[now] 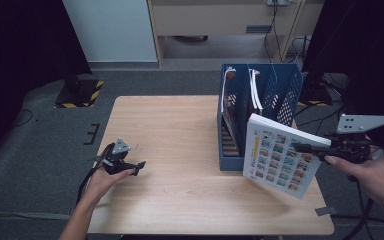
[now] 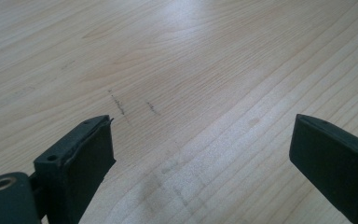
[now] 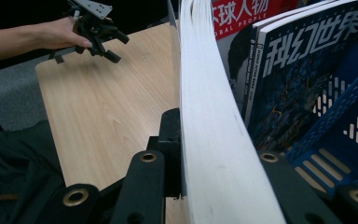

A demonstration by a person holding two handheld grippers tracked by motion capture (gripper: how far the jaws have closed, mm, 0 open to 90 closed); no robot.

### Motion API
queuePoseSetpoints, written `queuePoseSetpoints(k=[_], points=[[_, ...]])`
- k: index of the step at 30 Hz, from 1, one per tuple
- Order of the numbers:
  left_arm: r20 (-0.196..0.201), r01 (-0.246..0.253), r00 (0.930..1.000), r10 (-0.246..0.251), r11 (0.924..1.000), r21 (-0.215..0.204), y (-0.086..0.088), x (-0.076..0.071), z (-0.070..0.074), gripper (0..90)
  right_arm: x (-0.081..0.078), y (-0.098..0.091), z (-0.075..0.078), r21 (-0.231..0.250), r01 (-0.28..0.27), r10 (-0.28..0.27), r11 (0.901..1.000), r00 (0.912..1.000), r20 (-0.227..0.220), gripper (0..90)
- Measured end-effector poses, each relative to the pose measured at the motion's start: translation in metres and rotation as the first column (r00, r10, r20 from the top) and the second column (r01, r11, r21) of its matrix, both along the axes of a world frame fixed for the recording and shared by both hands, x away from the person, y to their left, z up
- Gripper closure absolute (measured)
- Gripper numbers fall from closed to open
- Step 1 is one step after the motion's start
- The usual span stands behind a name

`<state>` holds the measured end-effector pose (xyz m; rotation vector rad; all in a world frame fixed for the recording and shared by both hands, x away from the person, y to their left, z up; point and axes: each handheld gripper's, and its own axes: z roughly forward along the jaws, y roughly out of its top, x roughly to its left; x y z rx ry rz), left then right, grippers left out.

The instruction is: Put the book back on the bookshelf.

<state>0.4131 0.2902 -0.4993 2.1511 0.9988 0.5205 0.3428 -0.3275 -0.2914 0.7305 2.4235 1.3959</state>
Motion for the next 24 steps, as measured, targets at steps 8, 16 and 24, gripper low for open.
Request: queuePoseSetpoints(k=[8, 16, 24], points=[[-0.002, -0.001, 1.0, 0.001, 1.0, 0.0, 0.001, 0.001, -0.001, 5.9, -0.004, -0.014, 0.005, -0.004, 0.027, -0.027, 0.9996, 0.9996, 0.002, 74.2], [-0.003, -0.004, 1.0, 0.004, 1.0, 0.0, 0.001, 0.0, -0.001, 5.9, -0.006, -0.022, 0.005, -0.003, 0.038, -0.038, 0.9993, 0.9993, 0.001, 74.1], [-0.004, -0.009, 1.0, 0.009, 1.0, 0.0, 0.001, 0.001, -0.001, 5.9, -0.012, -0.031, 0.017, -0.005, 0.062, -0.062, 0.998, 0.998, 0.007, 74.2]])
